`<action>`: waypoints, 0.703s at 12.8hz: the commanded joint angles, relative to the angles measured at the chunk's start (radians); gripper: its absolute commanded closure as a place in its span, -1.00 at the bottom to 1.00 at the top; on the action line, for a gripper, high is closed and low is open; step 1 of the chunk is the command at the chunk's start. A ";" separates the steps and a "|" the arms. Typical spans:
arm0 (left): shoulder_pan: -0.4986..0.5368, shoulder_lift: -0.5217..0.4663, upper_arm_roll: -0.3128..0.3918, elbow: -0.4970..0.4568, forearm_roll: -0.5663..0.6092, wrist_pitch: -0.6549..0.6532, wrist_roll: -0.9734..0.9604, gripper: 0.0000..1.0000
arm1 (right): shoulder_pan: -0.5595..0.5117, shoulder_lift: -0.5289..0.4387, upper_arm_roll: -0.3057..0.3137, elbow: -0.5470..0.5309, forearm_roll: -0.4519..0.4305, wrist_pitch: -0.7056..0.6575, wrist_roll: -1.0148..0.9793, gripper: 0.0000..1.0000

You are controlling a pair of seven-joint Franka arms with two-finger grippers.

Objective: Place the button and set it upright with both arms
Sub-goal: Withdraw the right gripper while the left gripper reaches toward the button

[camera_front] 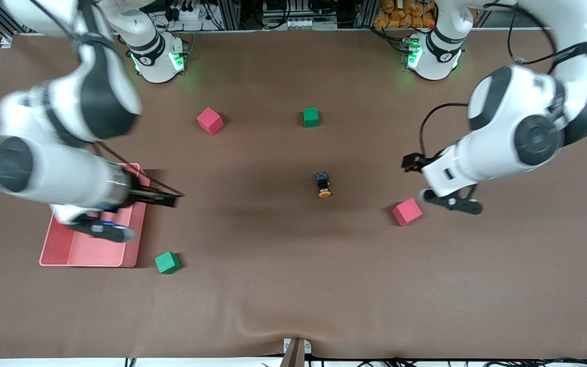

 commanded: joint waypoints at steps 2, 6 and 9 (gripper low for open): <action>-0.043 0.084 0.006 0.017 -0.008 0.041 -0.024 -1.00 | -0.236 -0.103 0.218 -0.034 -0.001 -0.014 0.010 -1.00; -0.108 0.260 -0.005 0.130 -0.123 0.083 -0.226 -1.00 | -0.353 -0.167 0.326 -0.052 -0.154 -0.033 -0.109 -1.00; -0.184 0.335 -0.002 0.159 -0.127 0.181 -0.343 -1.00 | -0.276 -0.311 0.176 -0.236 -0.150 0.011 -0.158 -1.00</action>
